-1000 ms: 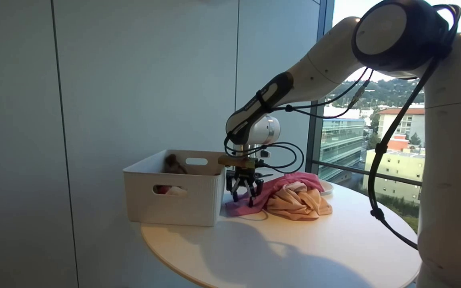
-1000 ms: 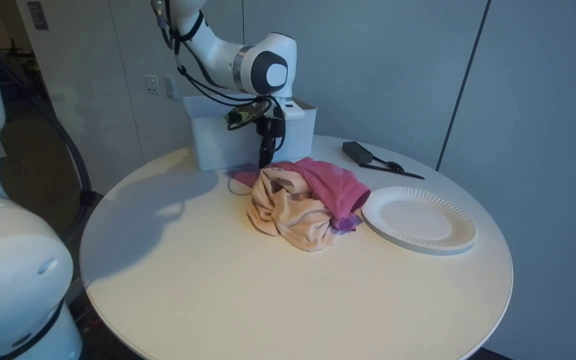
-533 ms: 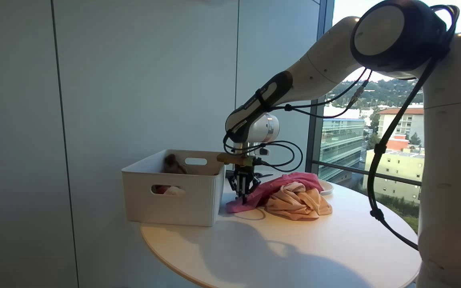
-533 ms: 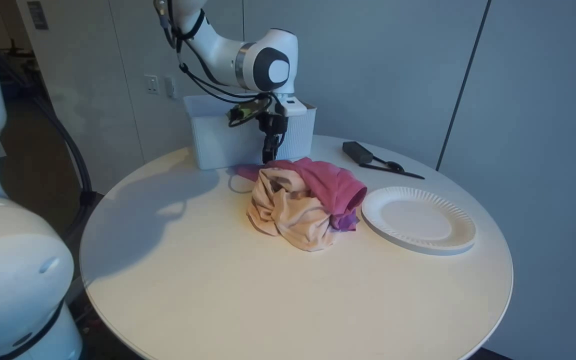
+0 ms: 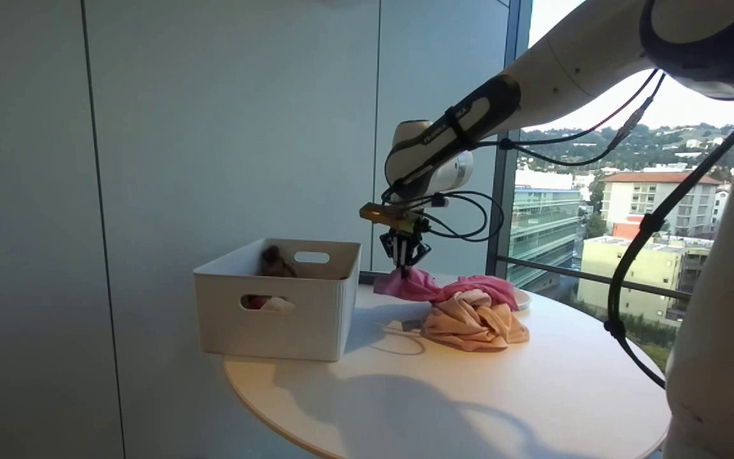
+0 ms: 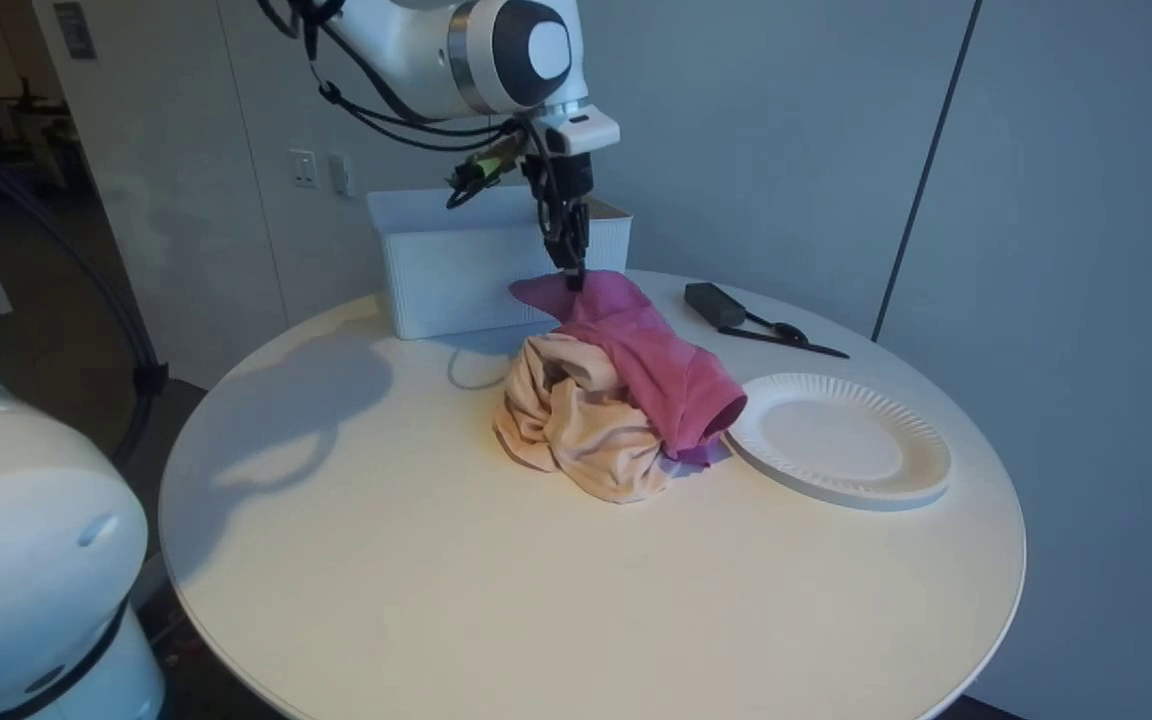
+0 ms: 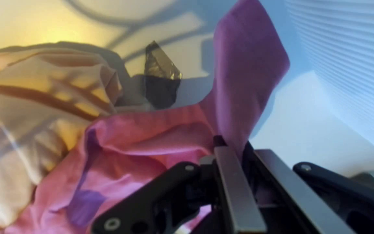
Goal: Put the pink towel and peach t-shirt in the storage container.
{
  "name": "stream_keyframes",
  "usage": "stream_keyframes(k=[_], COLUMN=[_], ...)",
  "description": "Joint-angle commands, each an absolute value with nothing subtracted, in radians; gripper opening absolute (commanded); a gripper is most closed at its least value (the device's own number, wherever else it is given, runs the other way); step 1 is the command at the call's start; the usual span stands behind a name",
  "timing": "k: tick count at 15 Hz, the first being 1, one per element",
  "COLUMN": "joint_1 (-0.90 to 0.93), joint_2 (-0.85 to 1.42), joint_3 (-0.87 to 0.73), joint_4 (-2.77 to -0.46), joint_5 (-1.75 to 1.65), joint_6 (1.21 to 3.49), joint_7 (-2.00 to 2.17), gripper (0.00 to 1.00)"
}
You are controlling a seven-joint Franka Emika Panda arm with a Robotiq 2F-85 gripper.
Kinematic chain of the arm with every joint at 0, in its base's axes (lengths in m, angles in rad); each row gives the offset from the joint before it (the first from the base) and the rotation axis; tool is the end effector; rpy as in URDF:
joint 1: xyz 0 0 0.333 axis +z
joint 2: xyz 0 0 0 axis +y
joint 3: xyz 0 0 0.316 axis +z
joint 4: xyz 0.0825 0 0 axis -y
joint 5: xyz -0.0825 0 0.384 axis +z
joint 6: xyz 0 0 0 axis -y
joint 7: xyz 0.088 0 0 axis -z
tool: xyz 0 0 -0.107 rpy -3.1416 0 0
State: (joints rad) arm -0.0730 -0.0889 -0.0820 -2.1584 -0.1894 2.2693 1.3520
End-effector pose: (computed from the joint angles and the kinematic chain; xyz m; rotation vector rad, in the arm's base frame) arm 0.5312 -0.0886 0.4567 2.3759 -2.0010 0.3883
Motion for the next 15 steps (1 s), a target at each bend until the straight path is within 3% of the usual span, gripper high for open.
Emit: stream_keyframes(k=[1,7,15], joint_1=[-0.083,-0.053,-0.003], joint_2=[-0.304,-0.446,-0.388], joint_3=[-0.023,0.122,0.188], joint_4=[-2.234,-2.141,-2.006], joint_5=[-0.341,-0.376,-0.339], joint_6=[2.276,2.249,2.449], joint_7=[1.421,1.302,1.063], gripper=[0.06,0.06,0.06])
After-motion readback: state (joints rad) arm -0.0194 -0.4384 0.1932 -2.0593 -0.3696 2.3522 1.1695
